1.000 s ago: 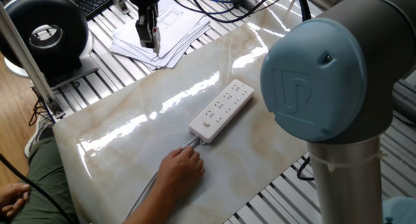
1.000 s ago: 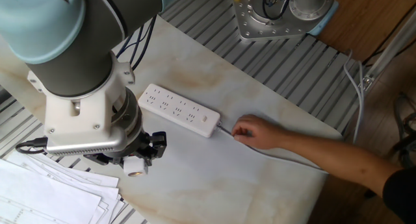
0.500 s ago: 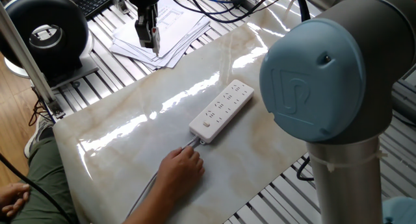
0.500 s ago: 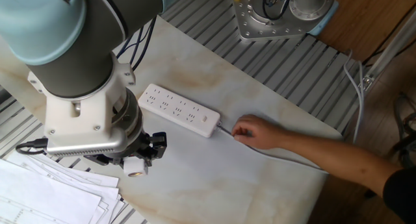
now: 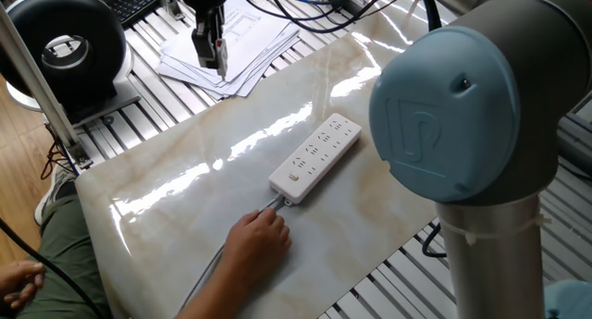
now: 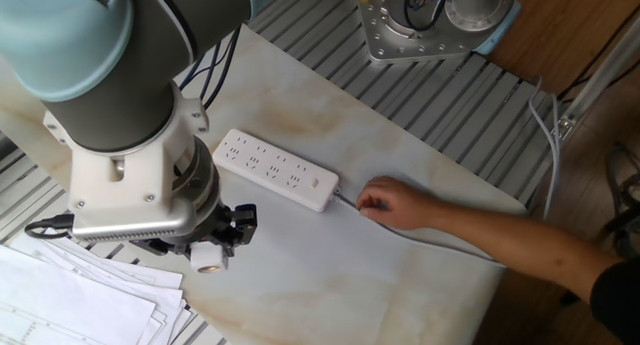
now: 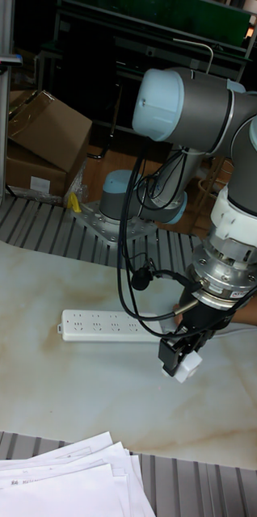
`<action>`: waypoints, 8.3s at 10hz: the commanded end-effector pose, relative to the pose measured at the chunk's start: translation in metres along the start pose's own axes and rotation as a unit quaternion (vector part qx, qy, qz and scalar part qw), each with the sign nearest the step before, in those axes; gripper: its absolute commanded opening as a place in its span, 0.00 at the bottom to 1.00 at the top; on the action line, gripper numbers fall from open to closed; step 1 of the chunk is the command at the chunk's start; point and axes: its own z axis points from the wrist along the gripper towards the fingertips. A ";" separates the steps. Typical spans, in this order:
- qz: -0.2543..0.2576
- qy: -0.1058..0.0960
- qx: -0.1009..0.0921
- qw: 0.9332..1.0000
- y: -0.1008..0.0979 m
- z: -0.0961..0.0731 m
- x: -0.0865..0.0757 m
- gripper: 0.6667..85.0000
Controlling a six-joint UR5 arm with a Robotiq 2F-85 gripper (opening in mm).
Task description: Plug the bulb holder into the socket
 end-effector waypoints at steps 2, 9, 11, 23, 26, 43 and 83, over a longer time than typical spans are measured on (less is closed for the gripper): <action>0.003 -0.004 -0.003 1.000 0.000 0.001 0.000 0.01; -0.030 0.020 0.013 0.999 -0.008 0.003 0.002 0.01; -0.040 0.022 0.012 0.999 -0.006 0.002 0.003 0.01; -0.042 0.015 0.013 0.999 0.001 0.010 0.009 0.01; -0.009 0.008 0.019 1.000 0.000 0.005 0.012 0.01; 0.185 0.014 0.031 0.982 -0.008 -0.019 0.054 0.01; 0.417 -0.053 0.005 0.907 0.016 0.079 0.195 0.01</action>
